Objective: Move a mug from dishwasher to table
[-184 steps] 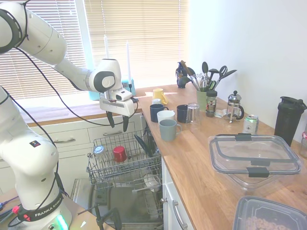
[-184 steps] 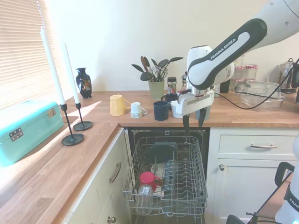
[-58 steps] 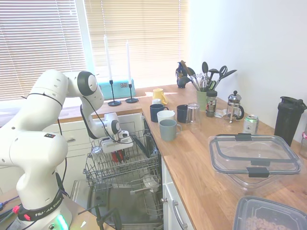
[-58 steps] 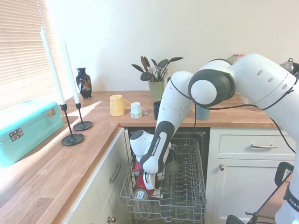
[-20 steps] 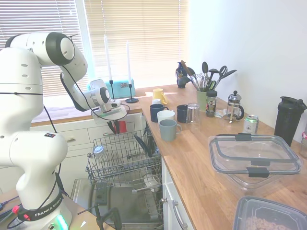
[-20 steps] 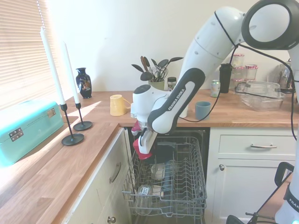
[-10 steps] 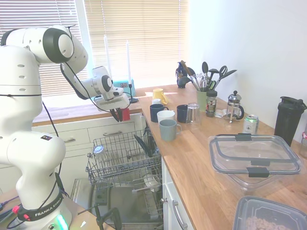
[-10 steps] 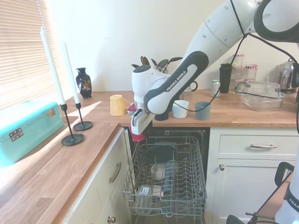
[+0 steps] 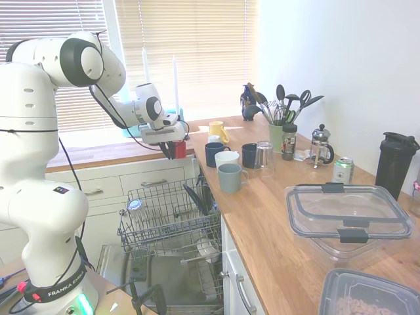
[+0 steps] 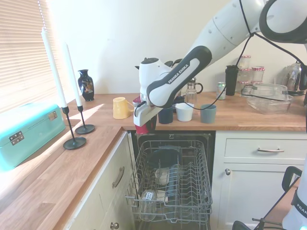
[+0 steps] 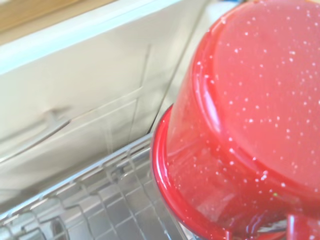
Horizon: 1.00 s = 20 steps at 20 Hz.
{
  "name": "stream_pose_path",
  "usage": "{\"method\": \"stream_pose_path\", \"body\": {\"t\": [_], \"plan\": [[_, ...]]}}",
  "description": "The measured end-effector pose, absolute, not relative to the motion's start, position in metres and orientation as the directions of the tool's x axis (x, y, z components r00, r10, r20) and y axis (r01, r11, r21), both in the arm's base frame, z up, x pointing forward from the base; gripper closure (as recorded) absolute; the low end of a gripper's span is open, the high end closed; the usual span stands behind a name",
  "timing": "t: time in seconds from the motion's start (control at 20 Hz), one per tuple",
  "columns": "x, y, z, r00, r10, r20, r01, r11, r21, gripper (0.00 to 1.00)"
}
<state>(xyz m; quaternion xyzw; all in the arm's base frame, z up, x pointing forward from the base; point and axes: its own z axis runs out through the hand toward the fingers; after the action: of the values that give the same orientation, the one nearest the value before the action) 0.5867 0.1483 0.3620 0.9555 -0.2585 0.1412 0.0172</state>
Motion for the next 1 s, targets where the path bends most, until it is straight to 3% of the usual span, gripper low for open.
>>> {"method": "stream_pose_path", "body": {"t": [1.0], "plan": [[0.633,0.095,0.361,0.762,-0.606,0.227,-0.609,-0.791,-0.068,1.00]]}}
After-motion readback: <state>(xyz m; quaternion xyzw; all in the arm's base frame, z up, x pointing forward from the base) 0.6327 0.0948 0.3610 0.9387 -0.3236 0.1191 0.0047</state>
